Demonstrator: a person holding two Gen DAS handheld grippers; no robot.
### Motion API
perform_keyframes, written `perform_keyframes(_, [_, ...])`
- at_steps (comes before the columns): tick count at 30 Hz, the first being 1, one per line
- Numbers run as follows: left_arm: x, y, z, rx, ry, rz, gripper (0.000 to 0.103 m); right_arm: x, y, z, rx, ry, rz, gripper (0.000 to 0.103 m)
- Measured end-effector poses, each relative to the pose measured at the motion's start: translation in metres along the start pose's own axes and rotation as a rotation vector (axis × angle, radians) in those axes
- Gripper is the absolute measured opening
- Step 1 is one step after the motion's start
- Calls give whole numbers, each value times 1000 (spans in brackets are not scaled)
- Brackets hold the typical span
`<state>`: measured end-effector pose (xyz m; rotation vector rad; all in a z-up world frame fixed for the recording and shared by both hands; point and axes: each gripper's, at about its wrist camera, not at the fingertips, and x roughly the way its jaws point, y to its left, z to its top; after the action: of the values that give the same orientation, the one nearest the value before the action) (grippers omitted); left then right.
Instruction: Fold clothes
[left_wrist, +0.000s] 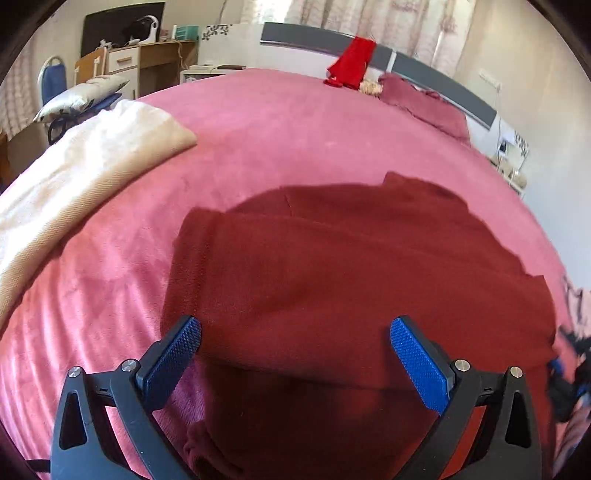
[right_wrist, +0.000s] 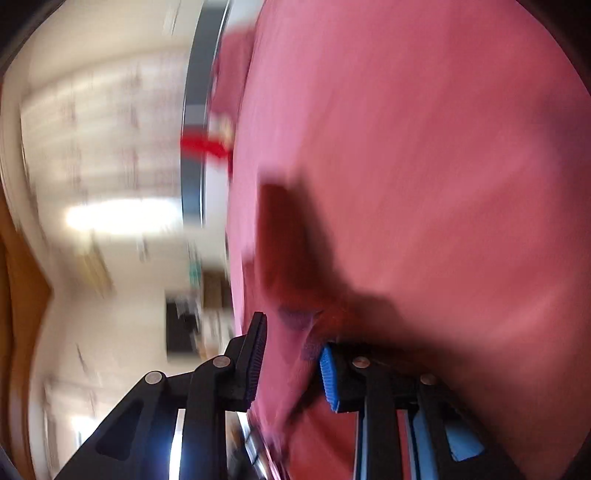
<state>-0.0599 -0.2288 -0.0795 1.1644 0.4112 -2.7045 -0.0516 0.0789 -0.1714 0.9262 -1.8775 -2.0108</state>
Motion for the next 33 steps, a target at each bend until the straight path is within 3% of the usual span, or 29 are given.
perform_keyframes(3, [3,-16,-7,122,0,33,103,-5,-23,4,82,-27,20,16])
perform_keyframes(7, [-5,-22,-9,176,-18,0,103,-14,-30,-2,70,-90,71,17])
perform_keyframes(8, [-7,-21,-9,176,-26,-24,103,-17,-36,2,92,-87,88,17])
perform_keyframes(10, [8,-19,-8,191,42,-33,103,-24,-36,3,125,-39,76,17])
perform_keyframes(12, [8,-21,-9,218,63,-30,103,-30,-25,2,119,21,31,27])
perform_keyframes(15, [-9,-25,-12,257,61,-50,103,-61,2,-8,-73,42,-141,31])
perform_keyframes(18, [-25,-23,-7,266,-10,-52,103,-82,40,-17,-313,-1,-236,31])
perform_keyframes(21, [-22,-22,13,186,-60,-76,103,-51,82,-35,-552,141,-243,31])
perform_keyframes(24, [8,-20,35,100,-29,-63,103,7,112,-60,-792,240,-344,31])
perform_keyframes(27, [47,-7,37,64,55,50,103,58,101,-55,-835,310,-453,26])
perform_keyframes(28, [52,-2,33,82,35,28,103,66,94,-46,-824,307,-505,24])
perform_keyframes(29, [50,2,32,82,18,0,103,66,91,-40,-814,296,-524,7])
perform_keyframes(30, [48,6,31,72,9,-24,103,58,92,-36,-806,280,-513,0])
perform_keyframes(33, [46,13,36,90,59,-52,103,34,94,-27,-781,232,-481,0])
